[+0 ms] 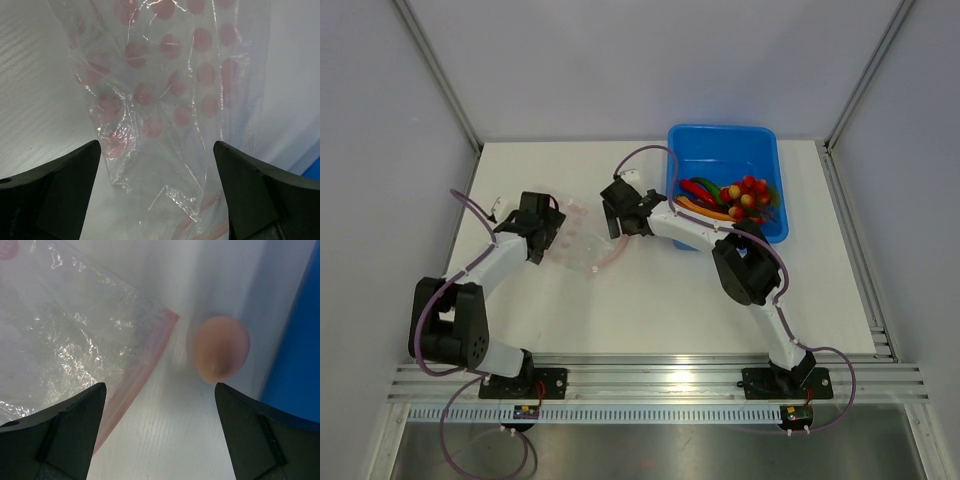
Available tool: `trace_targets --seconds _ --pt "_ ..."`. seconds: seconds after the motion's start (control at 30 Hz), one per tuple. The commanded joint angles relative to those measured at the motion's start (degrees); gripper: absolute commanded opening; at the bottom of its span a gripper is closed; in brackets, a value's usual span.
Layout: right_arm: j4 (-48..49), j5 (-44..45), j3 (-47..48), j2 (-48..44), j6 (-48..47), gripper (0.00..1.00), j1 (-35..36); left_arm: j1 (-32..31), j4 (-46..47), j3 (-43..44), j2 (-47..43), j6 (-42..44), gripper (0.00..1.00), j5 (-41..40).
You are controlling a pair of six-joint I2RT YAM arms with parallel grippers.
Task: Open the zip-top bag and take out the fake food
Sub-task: Pick up the fake fruit from the center of the board.
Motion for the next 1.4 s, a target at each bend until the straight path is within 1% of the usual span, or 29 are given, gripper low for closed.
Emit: trace_targets --seconds 0.0,0.07,0.23,0.37,0.47,0.6,0.9,1.07,1.27,1.37 --pt "2.3 -0.8 -0.4 -5.3 1.8 0.97 -1.4 1.4 5.1 -0.8 4.6 -0.7 0.99 0.3" --pt "2.0 -0.1 -0.3 -5.3 3.0 0.97 -1.8 2.0 5.3 -0.2 7.4 -0.6 0.99 2.0" --pt "2.3 -1.0 -0.3 -5.3 2.7 0.98 -2.2 3.1 4.6 1.4 11.3 0.3 0.99 -0.1" --pt "1.0 0.5 1.2 -4.5 2.3 0.98 -2.3 4.2 5.2 1.4 13.0 0.1 0.99 2.2" --pt "-1.4 2.6 2.8 -2.9 2.2 0.97 -2.2 4.2 3.7 2.1 12.9 0.2 0.99 1.1" --pt "-2.0 4.6 3.7 -2.3 1.5 0.98 -2.3 4.6 2.6 1.6 12.1 -0.1 0.99 -1.2" --pt "-3.5 6.9 5.2 -1.2 0.3 0.98 -2.9 5.2 2.0 2.3 14.1 -0.2 0.99 0.2" --pt "-4.7 8.5 7.1 0.8 -0.7 0.98 -3.5 5.3 1.7 1.8 12.3 -0.7 0.99 -0.3" --pt "-6.4 10.3 11.7 4.6 -4.8 0.98 -3.6 5.0 2.0 1.0 10.7 -1.0 0.99 0.7" --pt "-6.2 10.3 14.3 6.0 -9.4 0.98 -3.6 4.7 1.8 0.8 10.0 -1.2 0.99 1.0"
